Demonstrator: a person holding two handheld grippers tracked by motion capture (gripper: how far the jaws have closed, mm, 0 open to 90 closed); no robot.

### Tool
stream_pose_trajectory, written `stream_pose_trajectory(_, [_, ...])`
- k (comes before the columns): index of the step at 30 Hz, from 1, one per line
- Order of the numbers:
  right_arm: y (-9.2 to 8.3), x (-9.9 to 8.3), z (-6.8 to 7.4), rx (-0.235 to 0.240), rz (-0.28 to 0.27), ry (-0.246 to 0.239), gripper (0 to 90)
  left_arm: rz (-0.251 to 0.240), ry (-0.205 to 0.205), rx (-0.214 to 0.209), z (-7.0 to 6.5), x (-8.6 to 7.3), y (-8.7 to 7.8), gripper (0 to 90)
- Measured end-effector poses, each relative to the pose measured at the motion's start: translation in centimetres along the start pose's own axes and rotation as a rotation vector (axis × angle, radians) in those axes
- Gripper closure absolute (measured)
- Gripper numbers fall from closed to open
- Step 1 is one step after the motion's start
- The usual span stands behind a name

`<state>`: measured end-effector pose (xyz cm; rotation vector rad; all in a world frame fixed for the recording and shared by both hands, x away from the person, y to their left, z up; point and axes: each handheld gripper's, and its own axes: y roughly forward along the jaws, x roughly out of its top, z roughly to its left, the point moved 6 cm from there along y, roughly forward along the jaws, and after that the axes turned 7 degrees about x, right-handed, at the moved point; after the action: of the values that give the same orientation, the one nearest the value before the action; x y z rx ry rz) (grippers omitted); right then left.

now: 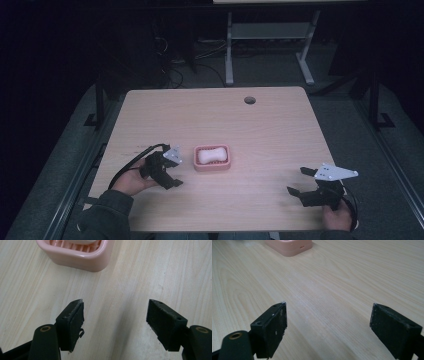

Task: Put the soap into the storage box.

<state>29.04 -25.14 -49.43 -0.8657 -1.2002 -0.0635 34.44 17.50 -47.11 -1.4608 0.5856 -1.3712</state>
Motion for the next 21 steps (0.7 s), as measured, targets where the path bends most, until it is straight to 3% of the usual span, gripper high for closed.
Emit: stream_pose_trajectory(21, [-0.2,-0.1,-0.1,-0.012,-0.007,0.004,13.5,0.012,-0.009,0.010,-0.8,-2.4,-0.4,29.7])
